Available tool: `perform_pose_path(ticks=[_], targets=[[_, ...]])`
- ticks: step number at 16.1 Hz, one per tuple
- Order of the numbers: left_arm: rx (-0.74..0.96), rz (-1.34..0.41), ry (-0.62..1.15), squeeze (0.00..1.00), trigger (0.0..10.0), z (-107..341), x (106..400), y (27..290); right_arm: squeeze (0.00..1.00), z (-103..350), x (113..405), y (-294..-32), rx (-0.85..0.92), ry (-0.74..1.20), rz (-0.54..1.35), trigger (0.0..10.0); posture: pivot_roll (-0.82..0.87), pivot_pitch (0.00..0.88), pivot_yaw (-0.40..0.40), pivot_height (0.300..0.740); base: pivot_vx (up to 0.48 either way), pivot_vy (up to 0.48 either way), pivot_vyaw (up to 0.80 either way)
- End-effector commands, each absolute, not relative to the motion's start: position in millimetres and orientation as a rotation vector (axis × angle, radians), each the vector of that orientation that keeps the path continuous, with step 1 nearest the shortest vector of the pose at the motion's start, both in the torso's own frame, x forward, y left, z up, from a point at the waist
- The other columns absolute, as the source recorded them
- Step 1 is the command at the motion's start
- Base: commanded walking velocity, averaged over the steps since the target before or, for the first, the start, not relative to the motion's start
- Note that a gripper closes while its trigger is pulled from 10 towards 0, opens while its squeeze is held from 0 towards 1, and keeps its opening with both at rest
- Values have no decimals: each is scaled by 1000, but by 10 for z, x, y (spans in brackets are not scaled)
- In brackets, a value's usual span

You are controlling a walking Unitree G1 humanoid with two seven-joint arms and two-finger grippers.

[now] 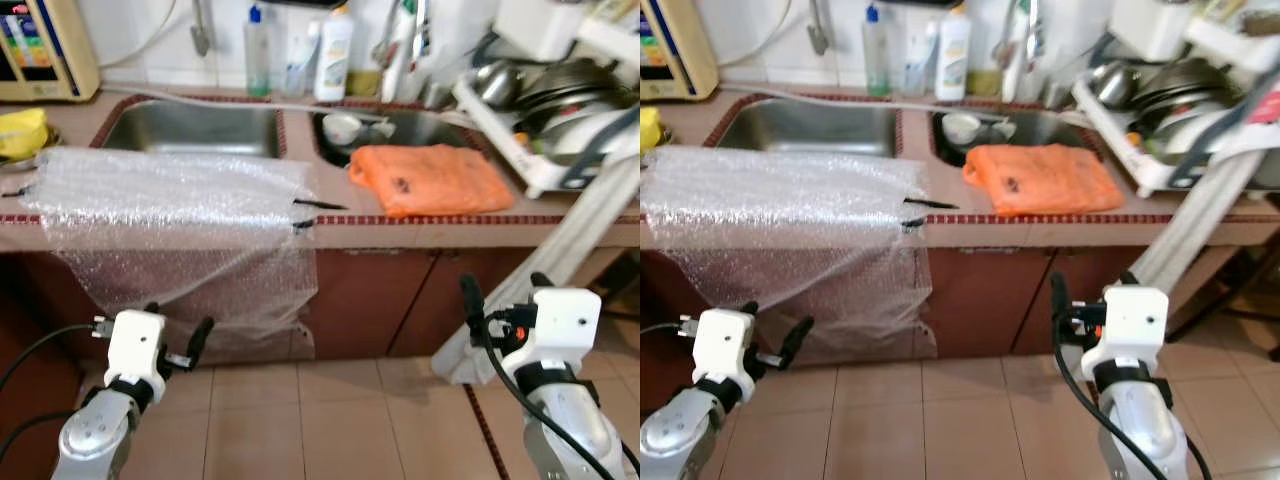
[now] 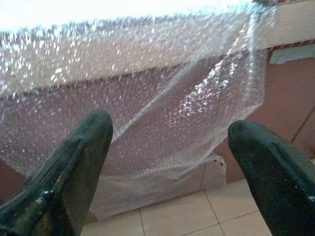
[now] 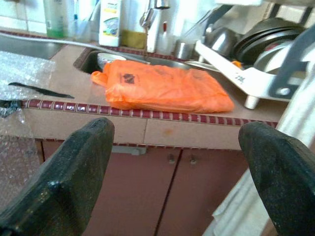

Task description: Kitchen organization

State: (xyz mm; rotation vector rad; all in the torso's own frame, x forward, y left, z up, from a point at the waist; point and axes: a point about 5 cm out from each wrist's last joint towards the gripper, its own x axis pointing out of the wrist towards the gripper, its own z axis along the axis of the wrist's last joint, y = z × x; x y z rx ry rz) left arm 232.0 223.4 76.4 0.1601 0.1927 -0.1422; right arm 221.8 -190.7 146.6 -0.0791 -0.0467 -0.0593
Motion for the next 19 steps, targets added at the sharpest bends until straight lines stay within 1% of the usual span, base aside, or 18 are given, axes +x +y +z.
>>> perform_pose_path(ticks=[1, 3, 5, 9, 13, 16, 18, 19], targets=[[161, -157, 176, 0, 10000, 780, 2352, 2201, 0, 1444, 2219, -1935, -82, -29, -85, 10000, -18, 69, -26, 740, 0, 349, 0], [170, -158, 150, 0, 10000, 869, 2406, 2178, 0, 1438, 2213, -1909, -77, -29, -87, 10000, -19, 69, -17, 740, 0, 424, 0], [174, -178, 119, 0, 10000, 1045, 2448, 2077, 0, 1436, 2210, -1913, -73, -30, -98, 10000, -24, 68, -12, 740, 0, 480, 0], [179, -176, 93, 0, 10000, 1180, 2500, 2004, 0, 1451, 2215, -1915, -71, -37, -106, 10000, -21, 68, -10, 740, 0, 480, 0], [197, -151, 73, 0, 10000, 1270, 2492, 1968, 0, 1468, 2251, -1910, -75, -43, -97, 10000, -13, 69, -18, 740, 0, 445, 0], [223, -102, 24, 0, 10000, 1349, 2501, 1956, 0, 1491, 2280, -1923, -80, -50, -93, 10000, -11, 69, -27, 740, 0, 0, 0], [216, -86, -7, 0, 10000, 1408, 2565, 1920, 0, 1519, 2309, -1916, -101, -64, -83, 10000, -8, 59, -36, 740, 0, 0, 0], [213, -90, -20, 0, 10000, 1424, 2592, 1889, 0, 1537, 2330, -1904, -104, -74, -76, 10000, -8, 50, -41, 740, 0, 0, 700]])
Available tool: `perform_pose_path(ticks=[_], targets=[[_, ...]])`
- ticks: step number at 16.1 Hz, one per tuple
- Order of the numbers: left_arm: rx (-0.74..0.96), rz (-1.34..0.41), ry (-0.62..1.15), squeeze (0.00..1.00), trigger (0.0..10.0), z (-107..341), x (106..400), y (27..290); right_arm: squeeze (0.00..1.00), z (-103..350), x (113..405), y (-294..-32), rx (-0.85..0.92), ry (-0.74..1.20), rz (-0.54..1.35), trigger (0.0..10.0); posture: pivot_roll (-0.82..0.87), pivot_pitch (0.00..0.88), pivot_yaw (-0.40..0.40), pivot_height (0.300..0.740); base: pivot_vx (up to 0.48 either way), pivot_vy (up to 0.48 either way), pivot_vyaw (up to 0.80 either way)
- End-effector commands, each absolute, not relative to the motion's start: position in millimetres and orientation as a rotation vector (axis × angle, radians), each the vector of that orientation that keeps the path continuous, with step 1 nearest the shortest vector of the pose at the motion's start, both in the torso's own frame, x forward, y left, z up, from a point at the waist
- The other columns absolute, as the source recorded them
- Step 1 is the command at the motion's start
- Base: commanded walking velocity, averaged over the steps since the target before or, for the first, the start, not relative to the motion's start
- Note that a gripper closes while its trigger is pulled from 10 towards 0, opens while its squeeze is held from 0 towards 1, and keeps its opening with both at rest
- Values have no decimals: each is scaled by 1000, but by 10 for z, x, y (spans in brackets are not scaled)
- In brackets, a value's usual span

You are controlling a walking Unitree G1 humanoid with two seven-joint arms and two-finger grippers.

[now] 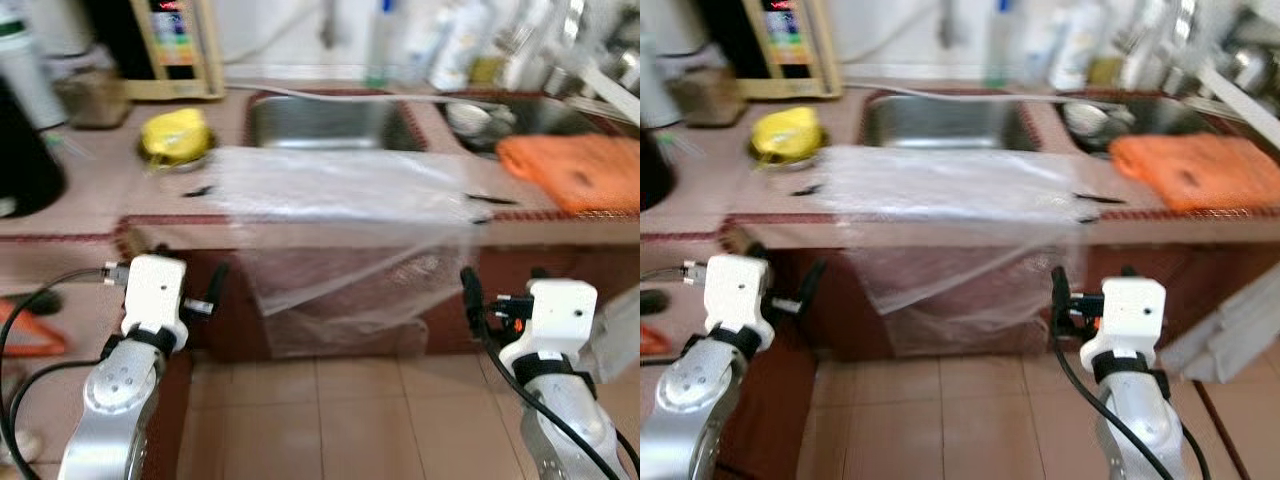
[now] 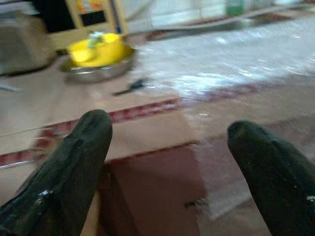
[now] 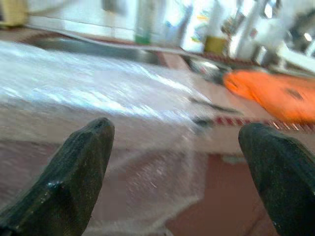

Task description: Kitchen organization

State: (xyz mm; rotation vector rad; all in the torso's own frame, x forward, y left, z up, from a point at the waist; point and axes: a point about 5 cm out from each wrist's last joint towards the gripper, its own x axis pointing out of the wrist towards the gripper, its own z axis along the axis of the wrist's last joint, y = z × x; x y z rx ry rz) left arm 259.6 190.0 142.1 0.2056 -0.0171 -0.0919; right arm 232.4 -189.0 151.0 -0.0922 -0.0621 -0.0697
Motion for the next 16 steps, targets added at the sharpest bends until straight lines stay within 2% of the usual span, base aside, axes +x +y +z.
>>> perform_pose_path(ticks=[1, 4, 13, 16], targets=[[194, -88, -28, 0, 10000, 1438, 2612, 1866, 0, 1547, 2350, -1900, -105, -76, -73, 10000, -8, 45, -44, 740, 0, 0, 744], [174, -93, -28, 0, 10000, 1421, 2650, 1824, 0, 1563, 2380, -1916, -112, -81, -67, 10000, -18, 39, -50, 740, 0, 0, 392], [155, -114, -12, 0, 10000, 1340, 2702, 1771, 0, 1571, 2384, -1903, -111, -84, -68, 10000, -25, 34, -44, 740, 0, -475, 0], [162, -91, -10, 0, 10000, 1322, 2715, 1790, 0, 1591, 2393, -1893, -106, -90, -63, 10000, -27, 38, -43, 740, 0, 0, 0]])
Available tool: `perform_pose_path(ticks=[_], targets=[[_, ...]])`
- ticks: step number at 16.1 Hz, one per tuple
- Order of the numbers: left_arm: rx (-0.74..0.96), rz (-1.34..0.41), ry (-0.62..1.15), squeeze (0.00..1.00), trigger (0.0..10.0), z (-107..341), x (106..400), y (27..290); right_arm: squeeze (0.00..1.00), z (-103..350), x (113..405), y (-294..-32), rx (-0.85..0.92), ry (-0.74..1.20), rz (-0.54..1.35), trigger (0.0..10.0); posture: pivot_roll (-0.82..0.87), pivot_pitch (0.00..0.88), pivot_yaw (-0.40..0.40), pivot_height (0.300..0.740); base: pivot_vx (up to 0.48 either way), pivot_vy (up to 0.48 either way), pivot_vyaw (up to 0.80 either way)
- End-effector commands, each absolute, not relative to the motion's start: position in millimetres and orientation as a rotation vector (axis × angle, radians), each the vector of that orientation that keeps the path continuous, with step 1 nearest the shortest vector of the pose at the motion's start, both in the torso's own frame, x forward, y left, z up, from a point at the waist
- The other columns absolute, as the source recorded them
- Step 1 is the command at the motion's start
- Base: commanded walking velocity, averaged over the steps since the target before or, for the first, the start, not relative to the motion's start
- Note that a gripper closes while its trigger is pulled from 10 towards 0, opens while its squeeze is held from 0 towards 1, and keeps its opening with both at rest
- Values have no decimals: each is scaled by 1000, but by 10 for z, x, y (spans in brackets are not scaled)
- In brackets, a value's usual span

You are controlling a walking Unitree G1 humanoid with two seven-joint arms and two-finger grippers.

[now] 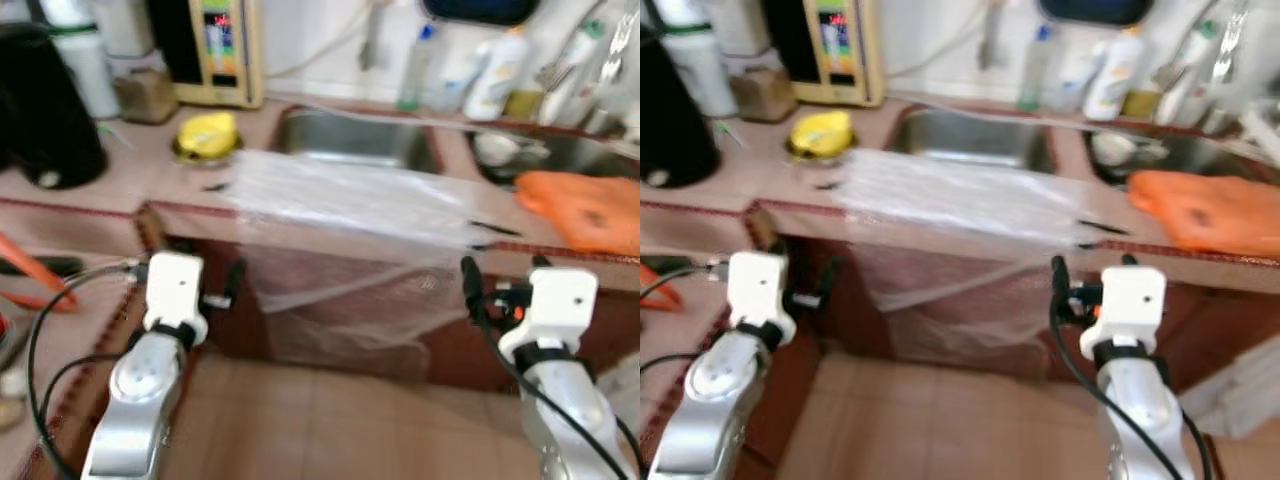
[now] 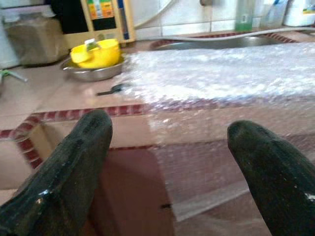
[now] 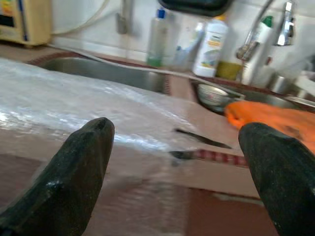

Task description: Kitchen organization

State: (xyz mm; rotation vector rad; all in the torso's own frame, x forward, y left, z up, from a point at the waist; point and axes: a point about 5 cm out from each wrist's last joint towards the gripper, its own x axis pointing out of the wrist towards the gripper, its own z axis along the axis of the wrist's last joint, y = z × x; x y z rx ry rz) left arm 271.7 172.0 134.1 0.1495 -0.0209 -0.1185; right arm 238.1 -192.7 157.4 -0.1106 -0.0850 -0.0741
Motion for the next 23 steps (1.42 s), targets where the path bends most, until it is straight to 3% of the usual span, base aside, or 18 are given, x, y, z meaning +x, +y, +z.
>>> perform_pose_path(ticks=[1, 4, 19, 23], targets=[[181, -68, -22, 0, 10000, 1333, 2730, 1805, 0, 1611, 2400, -1883, -105, -98, -57, 10000, -27, 39, -43, 740, 0, 0, 0], [204, 34, -40, 0, 10000, 1396, 2740, 1945, 0, 1668, 2416, -1821, -109, -124, -37, 10000, -20, 47, -33, 740, 0, 0, 0], [108, -215, -147, 0, 10000, 1664, 2773, 1600, 0, 1971, 2457, -1804, -128, -234, -74, 10000, -15, 63, -42, 740, 0, 0, 0], [77, -242, -179, 0, 10000, 1769, 2854, 1617, 0, 1935, 2458, -1781, -135, -216, -61, 10000, -16, 61, -54, 740, 0, 0, 0]])
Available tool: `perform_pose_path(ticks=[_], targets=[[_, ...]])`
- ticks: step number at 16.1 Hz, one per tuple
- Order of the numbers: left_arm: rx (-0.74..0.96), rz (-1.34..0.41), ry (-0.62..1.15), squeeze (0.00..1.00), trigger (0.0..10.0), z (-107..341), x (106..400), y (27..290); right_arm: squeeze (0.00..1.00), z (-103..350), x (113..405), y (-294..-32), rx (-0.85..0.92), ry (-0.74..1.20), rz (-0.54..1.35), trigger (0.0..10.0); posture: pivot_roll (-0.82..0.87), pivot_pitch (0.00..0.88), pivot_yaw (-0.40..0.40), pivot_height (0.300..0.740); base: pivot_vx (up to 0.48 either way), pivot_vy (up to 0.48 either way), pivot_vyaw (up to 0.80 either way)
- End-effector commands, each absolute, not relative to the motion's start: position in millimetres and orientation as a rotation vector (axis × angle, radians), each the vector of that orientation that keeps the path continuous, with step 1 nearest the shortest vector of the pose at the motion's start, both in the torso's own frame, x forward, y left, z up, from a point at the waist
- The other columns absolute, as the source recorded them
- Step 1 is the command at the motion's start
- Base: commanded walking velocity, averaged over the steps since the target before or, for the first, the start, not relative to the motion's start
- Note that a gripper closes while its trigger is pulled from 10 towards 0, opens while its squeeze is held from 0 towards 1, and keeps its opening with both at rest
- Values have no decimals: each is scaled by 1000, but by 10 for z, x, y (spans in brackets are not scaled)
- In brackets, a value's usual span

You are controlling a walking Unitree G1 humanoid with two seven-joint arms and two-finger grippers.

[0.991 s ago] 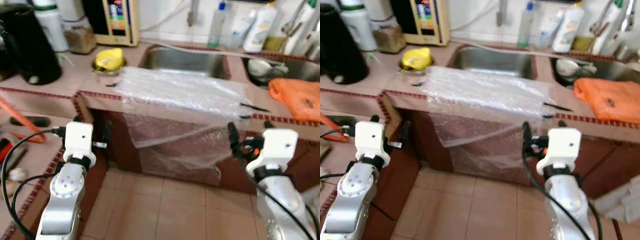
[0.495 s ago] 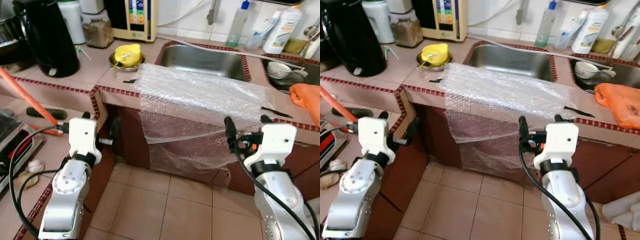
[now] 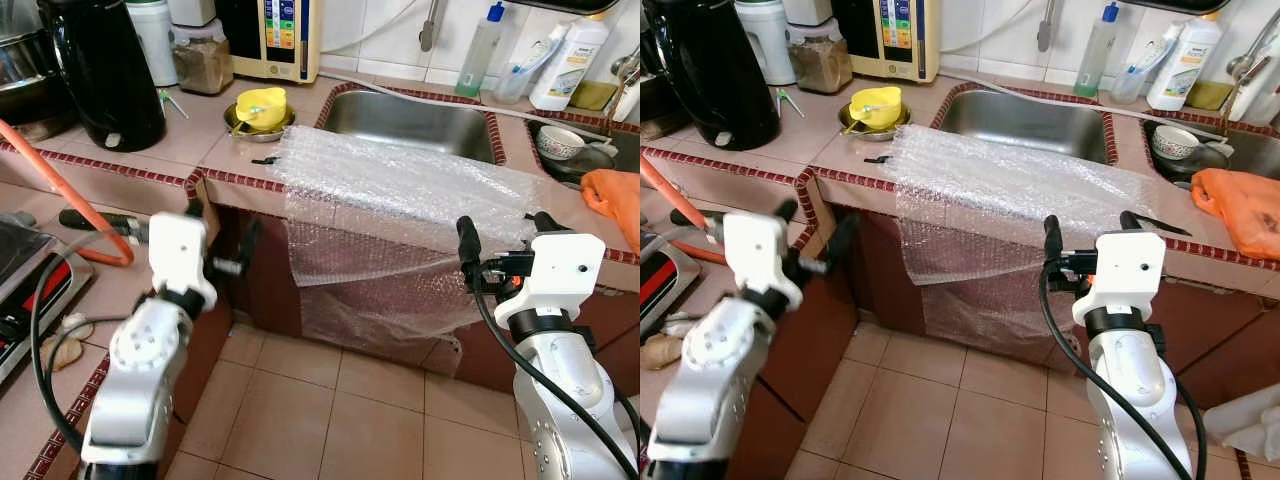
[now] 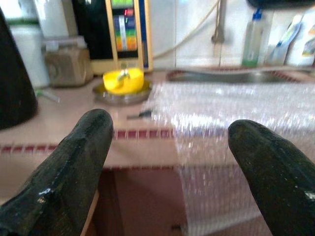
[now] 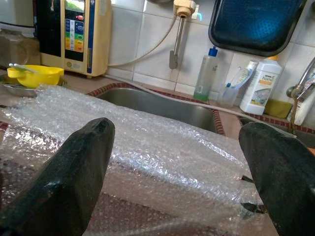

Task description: Kitchen organization

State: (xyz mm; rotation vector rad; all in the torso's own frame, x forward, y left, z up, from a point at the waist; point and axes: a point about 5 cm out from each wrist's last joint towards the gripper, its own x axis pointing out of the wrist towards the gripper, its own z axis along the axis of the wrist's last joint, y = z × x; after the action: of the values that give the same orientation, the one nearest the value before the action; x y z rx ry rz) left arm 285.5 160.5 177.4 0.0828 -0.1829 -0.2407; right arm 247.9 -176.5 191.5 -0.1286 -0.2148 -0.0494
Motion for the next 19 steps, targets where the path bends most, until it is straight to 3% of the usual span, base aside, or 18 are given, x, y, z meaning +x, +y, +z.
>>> perform_pose_path(ticks=[1, 17, 19], targets=[[78, -241, -184, 0, 10000, 1779, 2856, 1625, 0, 1924, 2458, -1777, -134, -210, -56, 10000, -16, 61, -55, 740, 0, 0, 0], [62, -284, -150, 0, 10000, 1685, 2841, 1549, 0, 1826, 2435, -1814, -166, -176, -46, 10000, -29, 54, -55, 740, 441, 0, 0], [45, -282, -156, 0, 10000, 1680, 2818, 1528, 0, 1822, 2434, -1818, -165, -174, -48, 10000, -29, 58, -56, 740, 0, 0, 0]])
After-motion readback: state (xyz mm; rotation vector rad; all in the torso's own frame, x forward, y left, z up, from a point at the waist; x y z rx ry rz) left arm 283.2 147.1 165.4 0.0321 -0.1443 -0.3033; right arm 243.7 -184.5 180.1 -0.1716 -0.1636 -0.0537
